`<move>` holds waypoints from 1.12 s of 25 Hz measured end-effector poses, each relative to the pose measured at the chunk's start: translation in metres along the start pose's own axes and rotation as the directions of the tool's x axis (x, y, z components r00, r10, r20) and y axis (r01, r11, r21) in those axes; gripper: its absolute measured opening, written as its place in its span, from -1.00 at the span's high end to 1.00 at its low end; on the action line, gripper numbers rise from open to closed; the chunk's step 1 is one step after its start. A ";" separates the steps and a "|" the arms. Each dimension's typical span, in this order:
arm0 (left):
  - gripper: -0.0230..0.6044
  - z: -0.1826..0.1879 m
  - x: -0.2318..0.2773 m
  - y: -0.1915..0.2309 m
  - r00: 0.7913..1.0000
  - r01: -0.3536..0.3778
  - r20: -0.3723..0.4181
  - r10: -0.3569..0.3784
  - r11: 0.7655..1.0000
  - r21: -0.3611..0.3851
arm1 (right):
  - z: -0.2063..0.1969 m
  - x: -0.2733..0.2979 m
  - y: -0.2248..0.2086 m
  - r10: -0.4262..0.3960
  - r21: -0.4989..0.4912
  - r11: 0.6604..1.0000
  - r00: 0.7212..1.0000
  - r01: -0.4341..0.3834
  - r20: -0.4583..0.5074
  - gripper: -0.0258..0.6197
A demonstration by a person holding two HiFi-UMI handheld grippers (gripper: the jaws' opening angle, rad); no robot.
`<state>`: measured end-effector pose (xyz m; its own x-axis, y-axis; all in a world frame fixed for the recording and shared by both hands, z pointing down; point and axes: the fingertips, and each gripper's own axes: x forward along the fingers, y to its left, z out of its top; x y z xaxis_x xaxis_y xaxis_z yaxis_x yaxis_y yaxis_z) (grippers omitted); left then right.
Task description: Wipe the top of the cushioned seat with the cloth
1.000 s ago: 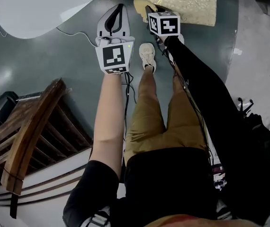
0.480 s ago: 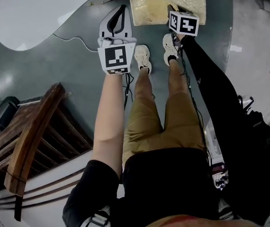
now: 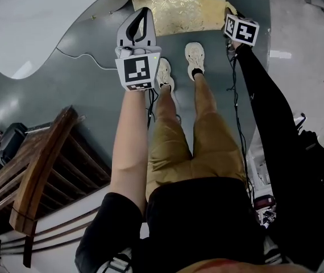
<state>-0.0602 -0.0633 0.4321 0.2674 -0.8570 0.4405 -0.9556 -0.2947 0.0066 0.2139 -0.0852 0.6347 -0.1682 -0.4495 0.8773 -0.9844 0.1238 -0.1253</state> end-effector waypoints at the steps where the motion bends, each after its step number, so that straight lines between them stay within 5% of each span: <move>1: 0.91 0.001 0.003 -0.005 1.000 0.002 -0.002 -0.002 1.000 0.002 | 0.000 0.000 -0.012 -0.015 0.002 1.000 1.000 0.015 -0.003 0.74; 12: 0.91 0.006 0.019 -0.040 1.000 -0.002 -0.008 0.002 1.000 0.010 | -0.009 -0.007 -0.106 -0.181 0.008 0.983 0.983 0.181 -0.032 0.74; 20: 0.91 0.000 0.006 -0.036 1.000 0.006 -0.008 -0.006 1.000 0.013 | -0.021 -0.023 -0.104 -0.189 0.009 0.982 0.982 0.189 -0.006 0.74; 28: 0.91 -0.003 -0.029 -0.007 1.000 0.008 0.016 -0.009 1.000 0.009 | -0.026 -0.057 -0.055 -0.161 -0.007 0.987 0.984 0.162 0.078 0.74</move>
<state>-0.0619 -0.0356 0.4222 0.2776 -0.8611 0.4260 -0.9521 -0.3059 0.0020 0.2785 -0.0432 0.6038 -0.0114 -0.5311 0.8472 -0.9982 0.0555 0.0214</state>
